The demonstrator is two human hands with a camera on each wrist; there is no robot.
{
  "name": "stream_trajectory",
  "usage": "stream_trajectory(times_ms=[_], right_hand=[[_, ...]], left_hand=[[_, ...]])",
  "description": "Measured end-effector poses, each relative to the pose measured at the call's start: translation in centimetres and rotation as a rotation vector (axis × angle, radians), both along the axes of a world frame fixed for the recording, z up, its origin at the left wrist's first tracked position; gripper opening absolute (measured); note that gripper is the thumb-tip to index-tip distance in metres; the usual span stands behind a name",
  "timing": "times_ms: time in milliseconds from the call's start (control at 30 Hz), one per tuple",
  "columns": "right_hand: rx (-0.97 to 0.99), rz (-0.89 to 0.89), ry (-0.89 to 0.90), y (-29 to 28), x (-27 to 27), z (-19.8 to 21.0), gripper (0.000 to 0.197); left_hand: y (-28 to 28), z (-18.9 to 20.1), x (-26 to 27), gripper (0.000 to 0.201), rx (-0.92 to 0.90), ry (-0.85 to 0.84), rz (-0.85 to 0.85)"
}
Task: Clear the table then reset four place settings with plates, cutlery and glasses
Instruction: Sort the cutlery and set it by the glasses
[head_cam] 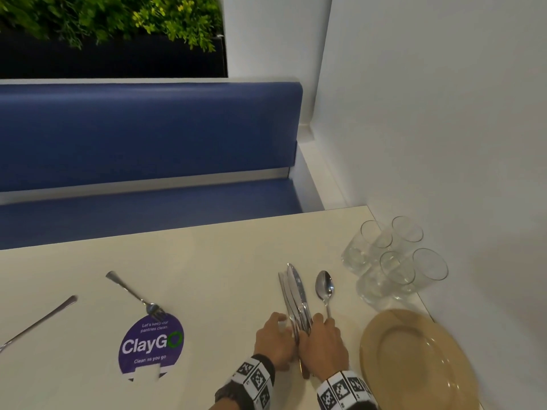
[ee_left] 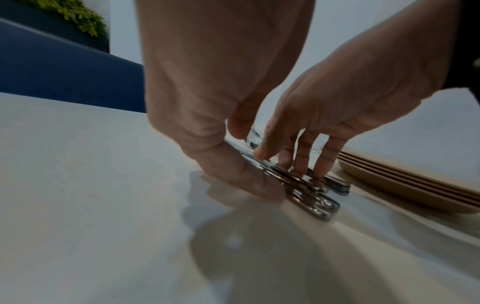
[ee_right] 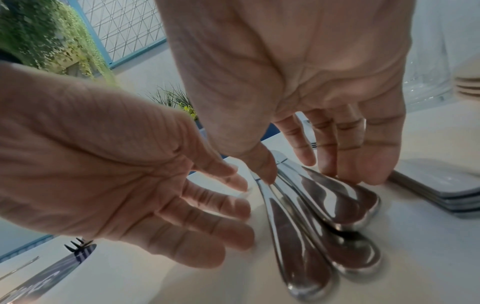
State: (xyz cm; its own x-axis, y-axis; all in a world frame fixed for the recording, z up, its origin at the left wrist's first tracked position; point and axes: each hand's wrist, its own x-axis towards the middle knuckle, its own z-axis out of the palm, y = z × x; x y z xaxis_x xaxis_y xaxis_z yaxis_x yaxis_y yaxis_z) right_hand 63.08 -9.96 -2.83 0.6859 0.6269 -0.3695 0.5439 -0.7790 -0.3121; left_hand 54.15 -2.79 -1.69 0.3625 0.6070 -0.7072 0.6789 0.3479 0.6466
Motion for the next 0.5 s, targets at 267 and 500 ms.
stream_trajectory(times_ms=[267,500], right_hand=[[0.128,0.132,-0.083,1.3,-2.2,1.9,0.031],[0.160,0.449,0.127,9.5,-11.3,2.2,0.026]], left_hand=[[0.5,3.1,-6.0,0.013,0.137,-0.142,-0.020],[2.5,3.7,-21.8,0.042,0.264,0.071,0.120]])
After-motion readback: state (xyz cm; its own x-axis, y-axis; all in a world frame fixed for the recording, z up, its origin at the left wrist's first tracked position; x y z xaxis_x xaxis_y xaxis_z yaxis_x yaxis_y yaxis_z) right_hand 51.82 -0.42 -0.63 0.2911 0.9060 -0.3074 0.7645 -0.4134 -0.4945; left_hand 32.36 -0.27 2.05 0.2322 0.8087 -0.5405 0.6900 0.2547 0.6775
